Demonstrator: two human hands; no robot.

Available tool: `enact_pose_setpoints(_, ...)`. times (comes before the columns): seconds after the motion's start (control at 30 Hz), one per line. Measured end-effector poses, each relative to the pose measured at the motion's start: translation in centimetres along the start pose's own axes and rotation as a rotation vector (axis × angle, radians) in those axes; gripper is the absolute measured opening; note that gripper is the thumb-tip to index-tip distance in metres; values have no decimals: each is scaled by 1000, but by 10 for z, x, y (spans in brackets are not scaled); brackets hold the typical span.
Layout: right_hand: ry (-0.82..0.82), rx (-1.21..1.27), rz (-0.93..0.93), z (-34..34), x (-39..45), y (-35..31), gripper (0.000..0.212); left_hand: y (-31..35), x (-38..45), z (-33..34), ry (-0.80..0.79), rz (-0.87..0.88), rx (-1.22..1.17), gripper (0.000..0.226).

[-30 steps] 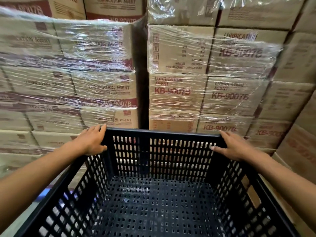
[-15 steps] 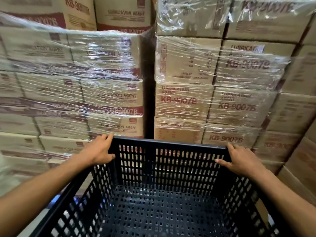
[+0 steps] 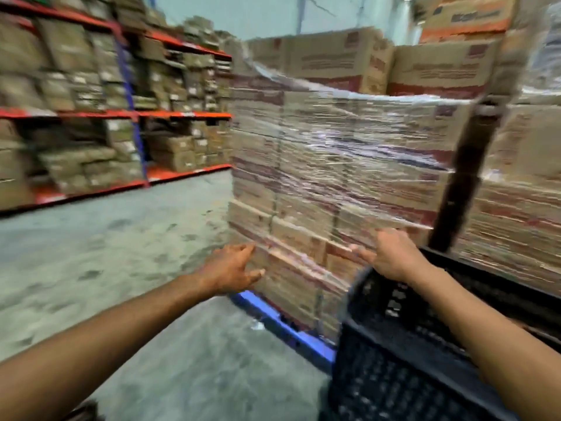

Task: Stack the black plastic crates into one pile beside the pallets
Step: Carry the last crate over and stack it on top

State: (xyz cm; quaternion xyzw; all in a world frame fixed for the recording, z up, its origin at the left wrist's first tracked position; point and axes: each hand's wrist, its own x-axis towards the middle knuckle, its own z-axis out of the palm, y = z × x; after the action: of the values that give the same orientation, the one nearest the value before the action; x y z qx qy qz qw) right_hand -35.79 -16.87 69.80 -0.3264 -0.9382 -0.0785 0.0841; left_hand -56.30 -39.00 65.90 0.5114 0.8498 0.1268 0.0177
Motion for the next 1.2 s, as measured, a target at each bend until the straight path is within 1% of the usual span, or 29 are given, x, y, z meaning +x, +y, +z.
enact_pose_setpoints(0.07,-3,25,-90,-1,5,-70,52,-60,-55,-13,-17,-132,74,64)
enact_pose_setpoints(0.13,-31,54,-197,5,3,-151,53,-128,-122,-20,-83,-338,139,63)
enact_pose_setpoints(0.17,-41,78,-247,11,1,-191,55,-161,-157,-21,-104,-423,139,62)
enact_pose_setpoints(0.23,-54,149,-316,24,-4,-250,60,-208,-214,-18,-143,-552,116,62)
enact_pose_setpoints(0.3,-107,182,-422,45,-9,-319,65,-253,-280,-14,-177,-692,74,65)
enact_pose_setpoints(0.5,-346,173,-605,105,-22,-483,70,-348,-411,12,-199,-1015,-49,65)
enact_pose_setpoints(0.67,-503,155,-727,173,-12,-591,69,-418,-464,50,-229,-1191,-110,59)
enact_pose_setpoints(0.77,-623,202,-702,227,4,-648,67,-472,-475,74,-269,-1275,-148,61)
enact_pose_setpoints(0.8,-693,235,-664,257,12,-671,67,-498,-476,87,-284,-1316,-172,62)
enact_pose_setpoints(0.9,-937,347,-474,326,22,-725,67,-565,-471,124,-356,-1439,-228,63)
enact_pose_setpoints(0.93,-1000,348,-436,364,28,-747,67,-597,-469,149,-371,-1486,-251,61)
enact_pose_setpoints(1.03,-1035,366,-339,416,32,-771,65,-635,-465,188,-369,-1545,-290,58)
enact_pose_setpoints(1.1,-1058,310,-307,479,32,-790,64,-677,-466,244,-397,-1585,-334,57)
enact_pose_setpoints(1.2,-1056,272,-241,560,20,-803,63,-713,-475,324,-423,-1657,-377,62)
